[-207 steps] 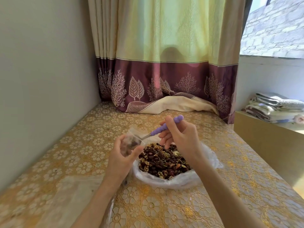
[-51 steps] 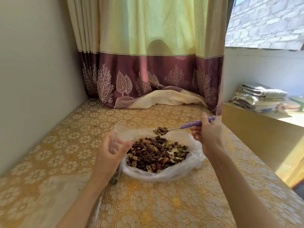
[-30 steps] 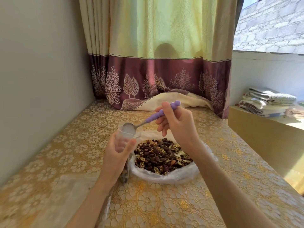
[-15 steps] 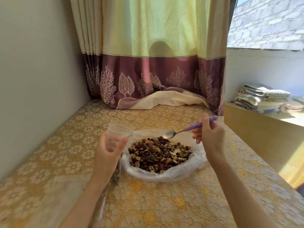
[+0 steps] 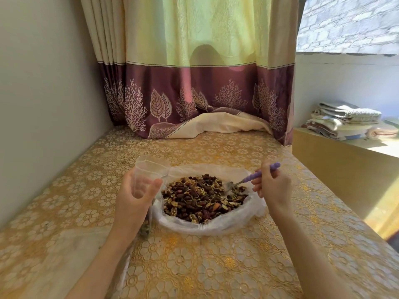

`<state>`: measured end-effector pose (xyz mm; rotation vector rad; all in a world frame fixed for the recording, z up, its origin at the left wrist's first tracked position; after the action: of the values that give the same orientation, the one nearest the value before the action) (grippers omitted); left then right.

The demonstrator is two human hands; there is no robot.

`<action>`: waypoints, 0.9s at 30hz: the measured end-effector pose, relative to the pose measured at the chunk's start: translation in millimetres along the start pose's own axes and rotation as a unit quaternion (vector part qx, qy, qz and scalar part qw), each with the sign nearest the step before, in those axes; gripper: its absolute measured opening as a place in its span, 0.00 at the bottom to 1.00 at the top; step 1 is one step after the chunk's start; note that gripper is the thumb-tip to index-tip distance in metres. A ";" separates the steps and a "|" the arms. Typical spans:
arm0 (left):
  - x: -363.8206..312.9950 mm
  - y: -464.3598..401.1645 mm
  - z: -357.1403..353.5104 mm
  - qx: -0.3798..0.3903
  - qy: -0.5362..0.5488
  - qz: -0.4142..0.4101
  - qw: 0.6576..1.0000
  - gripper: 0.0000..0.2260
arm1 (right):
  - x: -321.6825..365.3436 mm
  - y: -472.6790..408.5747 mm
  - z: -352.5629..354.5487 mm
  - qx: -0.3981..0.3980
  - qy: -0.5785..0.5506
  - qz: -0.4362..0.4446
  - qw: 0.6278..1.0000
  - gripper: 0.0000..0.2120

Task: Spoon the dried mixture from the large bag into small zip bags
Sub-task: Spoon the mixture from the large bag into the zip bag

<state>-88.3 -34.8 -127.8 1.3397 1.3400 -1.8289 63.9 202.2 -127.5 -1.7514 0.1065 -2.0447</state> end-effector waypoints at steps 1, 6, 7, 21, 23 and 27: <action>0.1 -0.1 -0.1 0.001 -0.002 0.000 1.000 0.37 | -1.0 0.2 -1.7 0.022 -0.019 -0.019 0.999 0.21; -0.6 -0.1 -0.9 0.003 -0.009 0.003 1.000 0.41 | -5.9 1.3 -9.3 0.110 -0.055 -0.062 0.990 0.21; -0.5 0.4 -1.3 0.007 -0.010 0.002 1.000 0.39 | -5.8 1.8 -9.6 0.111 -0.059 -0.064 0.990 0.20; 4.2 2.2 -7.2 0.044 -0.066 -0.007 0.997 0.39 | 10.0 10.4 -4.0 0.057 -0.151 -0.047 0.986 0.21; 7.3 1.9 -8.0 0.051 -0.081 -0.004 0.995 0.35 | 16.7 14.4 -6.2 0.055 -0.169 -0.034 0.983 0.21; 12.8 1.0 -9.5 0.066 -0.104 -0.002 0.992 0.31 | 30.6 25.4 -11.4 0.082 -0.219 -0.011 0.972 0.22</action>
<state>-88.4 -24.7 -140.2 1.1721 1.1315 -2.0291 57.1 165.3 -110.1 -2.0530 -0.2133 -1.5811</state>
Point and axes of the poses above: each hand's wrist, its own y-axis away from the middle knuckle, its own z-axis out of the back of the hand, x = y × z, the point moved 1 cm from there along -y, towards the middle knuckle, and after that the axes turned 9 degrees about y, right-handed, at the moved point
